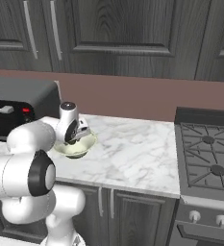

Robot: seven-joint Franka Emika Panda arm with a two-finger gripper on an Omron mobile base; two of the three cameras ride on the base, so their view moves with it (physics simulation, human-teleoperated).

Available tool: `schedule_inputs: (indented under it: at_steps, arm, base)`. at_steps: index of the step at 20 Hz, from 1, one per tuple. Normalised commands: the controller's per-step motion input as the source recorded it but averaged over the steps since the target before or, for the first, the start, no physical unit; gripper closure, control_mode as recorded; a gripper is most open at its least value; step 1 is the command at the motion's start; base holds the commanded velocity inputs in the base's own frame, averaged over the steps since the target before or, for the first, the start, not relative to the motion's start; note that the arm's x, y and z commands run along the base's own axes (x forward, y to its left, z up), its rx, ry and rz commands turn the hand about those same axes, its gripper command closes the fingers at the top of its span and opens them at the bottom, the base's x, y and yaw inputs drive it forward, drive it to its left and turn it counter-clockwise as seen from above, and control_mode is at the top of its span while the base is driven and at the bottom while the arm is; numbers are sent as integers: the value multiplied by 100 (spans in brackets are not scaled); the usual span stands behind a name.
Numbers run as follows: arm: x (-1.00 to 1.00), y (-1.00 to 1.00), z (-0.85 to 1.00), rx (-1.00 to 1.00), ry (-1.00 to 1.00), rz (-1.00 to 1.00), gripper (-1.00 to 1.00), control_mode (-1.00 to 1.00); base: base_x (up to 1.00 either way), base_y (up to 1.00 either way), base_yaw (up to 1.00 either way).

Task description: Take the kiwi, cucumber, and lemon wedge from the freezer and place them in the bowl on the counter.

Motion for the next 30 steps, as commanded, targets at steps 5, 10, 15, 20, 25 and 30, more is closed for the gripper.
schedule_inputs:
  at_steps: [5,10,15,20,25,30]
  arm:
    - [18,0,-23,0,1,0,100,-100]
    - [11,0,-24,0,3,0,100,-100]
    - [1,0,-16,0,1,0,100,-100]
    - [0,0,-1,0,1,0,-100,-100]
    - [-4,0,0,0,0,0,-100,-100]
    - [-18,0,3,0,-1,0,-100,-100]
  base:
    - [0,0,0]
    - [0,0,0]
    - [0,0,0]
    - [0,0,0]
    - [0,0,0]
    - [0,0,0]
